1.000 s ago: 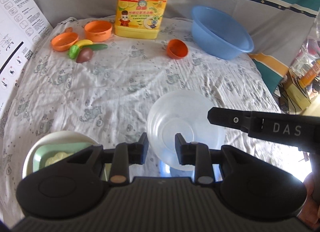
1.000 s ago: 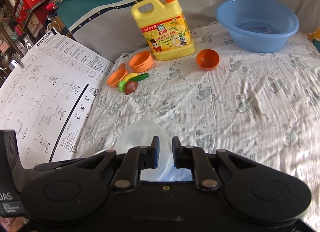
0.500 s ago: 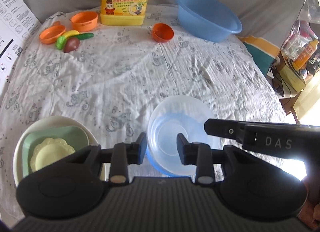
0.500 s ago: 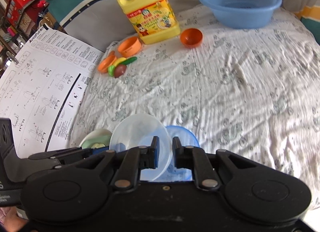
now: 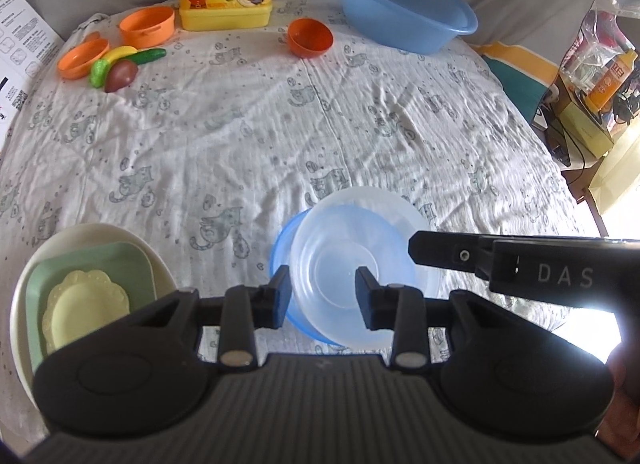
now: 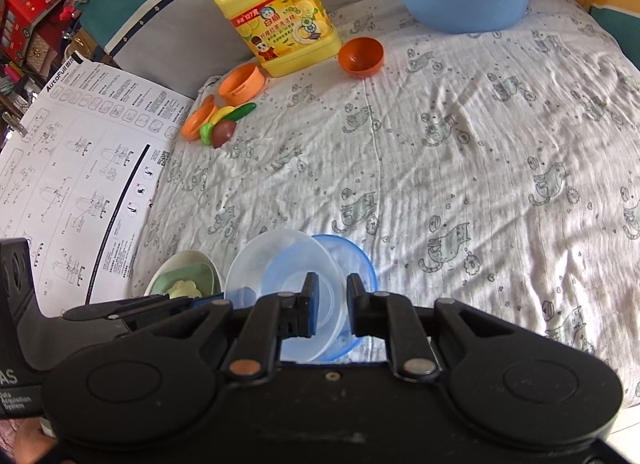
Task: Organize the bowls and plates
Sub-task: 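Carry the clear bowl with both grippers and lower it into the blue bowl, then open both grippers to release the clear bowl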
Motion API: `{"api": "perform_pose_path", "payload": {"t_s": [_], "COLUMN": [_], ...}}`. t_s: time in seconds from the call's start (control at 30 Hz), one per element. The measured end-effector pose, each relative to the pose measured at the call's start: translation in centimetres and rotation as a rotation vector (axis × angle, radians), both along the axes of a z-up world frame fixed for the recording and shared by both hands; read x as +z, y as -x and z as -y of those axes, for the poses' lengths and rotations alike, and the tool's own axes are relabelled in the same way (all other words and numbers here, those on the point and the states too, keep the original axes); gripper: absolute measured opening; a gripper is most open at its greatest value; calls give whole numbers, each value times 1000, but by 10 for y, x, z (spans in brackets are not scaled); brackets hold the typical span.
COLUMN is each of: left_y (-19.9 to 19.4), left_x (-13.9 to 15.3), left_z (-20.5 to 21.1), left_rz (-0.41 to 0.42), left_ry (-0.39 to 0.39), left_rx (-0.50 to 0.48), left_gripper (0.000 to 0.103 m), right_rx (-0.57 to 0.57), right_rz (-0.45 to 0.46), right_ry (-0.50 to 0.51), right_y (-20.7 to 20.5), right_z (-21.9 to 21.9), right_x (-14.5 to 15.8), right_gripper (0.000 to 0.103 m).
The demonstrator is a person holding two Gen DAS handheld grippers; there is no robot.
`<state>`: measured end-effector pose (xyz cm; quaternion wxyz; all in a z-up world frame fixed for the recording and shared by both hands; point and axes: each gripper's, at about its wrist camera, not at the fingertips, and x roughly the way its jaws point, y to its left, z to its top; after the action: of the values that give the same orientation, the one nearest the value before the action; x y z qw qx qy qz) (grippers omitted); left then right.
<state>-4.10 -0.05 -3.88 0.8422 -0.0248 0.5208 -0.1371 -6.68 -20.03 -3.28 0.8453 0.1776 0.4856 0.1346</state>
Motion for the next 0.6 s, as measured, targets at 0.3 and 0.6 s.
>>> {"api": "perform_pose_path", "payload": {"t_s": [0.3,0.6], "left_y": [0,6], "left_x": [2,19], "left_z": [1,-2], "left_rz": [27,146], "left_ry": [-3,-47], "left_rx": [-7,-1], "left_gripper": [64,103], "right_rx": [9,-6], "right_rz": [11,90], "right_ry": [10,68], "right_y": [-1,-3], "right_z": [-6,-4], "right_x": [-3,10], "right_gripper": [31,98]}}
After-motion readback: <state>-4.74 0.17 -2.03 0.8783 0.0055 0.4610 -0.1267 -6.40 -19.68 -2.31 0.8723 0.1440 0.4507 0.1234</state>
